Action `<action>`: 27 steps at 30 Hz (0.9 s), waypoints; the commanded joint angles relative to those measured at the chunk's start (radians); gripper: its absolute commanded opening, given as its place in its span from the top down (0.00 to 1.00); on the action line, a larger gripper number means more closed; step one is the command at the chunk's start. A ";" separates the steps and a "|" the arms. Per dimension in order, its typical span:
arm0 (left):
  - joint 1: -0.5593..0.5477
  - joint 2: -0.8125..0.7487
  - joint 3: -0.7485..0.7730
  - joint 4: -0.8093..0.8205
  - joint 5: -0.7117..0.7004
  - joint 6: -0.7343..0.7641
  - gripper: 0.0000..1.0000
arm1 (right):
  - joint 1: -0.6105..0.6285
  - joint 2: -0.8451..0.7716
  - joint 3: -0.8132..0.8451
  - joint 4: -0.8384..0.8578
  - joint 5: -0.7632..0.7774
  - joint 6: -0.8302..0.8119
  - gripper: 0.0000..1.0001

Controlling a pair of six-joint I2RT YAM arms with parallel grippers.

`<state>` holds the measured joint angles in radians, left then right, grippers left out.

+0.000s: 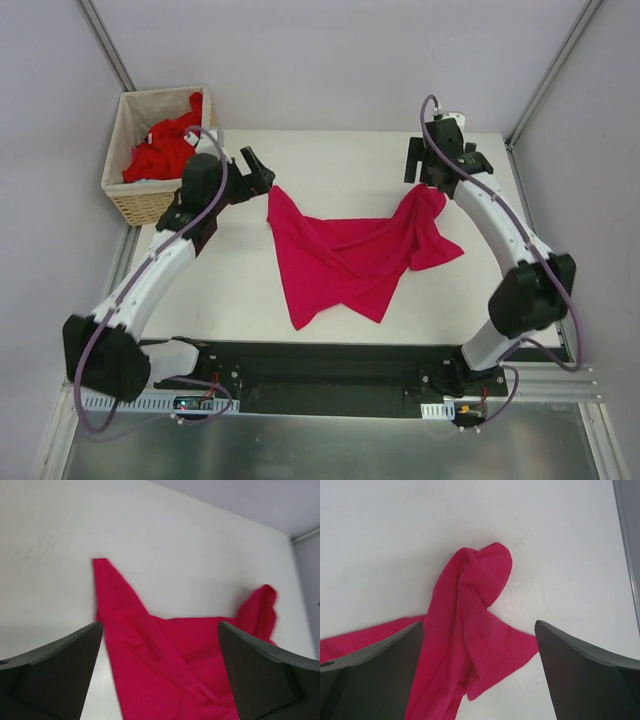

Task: Fold and stack the t-shirts

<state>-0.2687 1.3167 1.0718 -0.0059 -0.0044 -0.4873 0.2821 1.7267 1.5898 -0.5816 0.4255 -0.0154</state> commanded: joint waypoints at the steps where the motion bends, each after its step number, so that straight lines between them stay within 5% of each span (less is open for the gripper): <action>1: -0.064 -0.271 -0.237 -0.152 0.164 -0.138 0.02 | 0.101 -0.234 -0.115 -0.084 0.074 0.040 0.03; 7: -0.124 -0.522 -0.539 -0.242 0.277 -0.312 0.09 | 0.137 -0.413 -0.258 -0.170 0.099 0.061 0.02; 12: -0.170 -0.635 -0.699 -0.284 0.242 -0.387 0.19 | 0.150 -0.535 -0.306 -0.205 0.110 0.066 0.02; 27: -0.297 -0.444 -0.838 0.064 0.511 -0.474 0.25 | 0.186 -0.561 -0.369 -0.224 0.139 0.088 0.01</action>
<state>-0.5499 0.7891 0.2760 -0.1043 0.4053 -0.9066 0.4541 1.1698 1.2251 -0.7963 0.5350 0.0528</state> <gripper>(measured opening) 0.750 0.985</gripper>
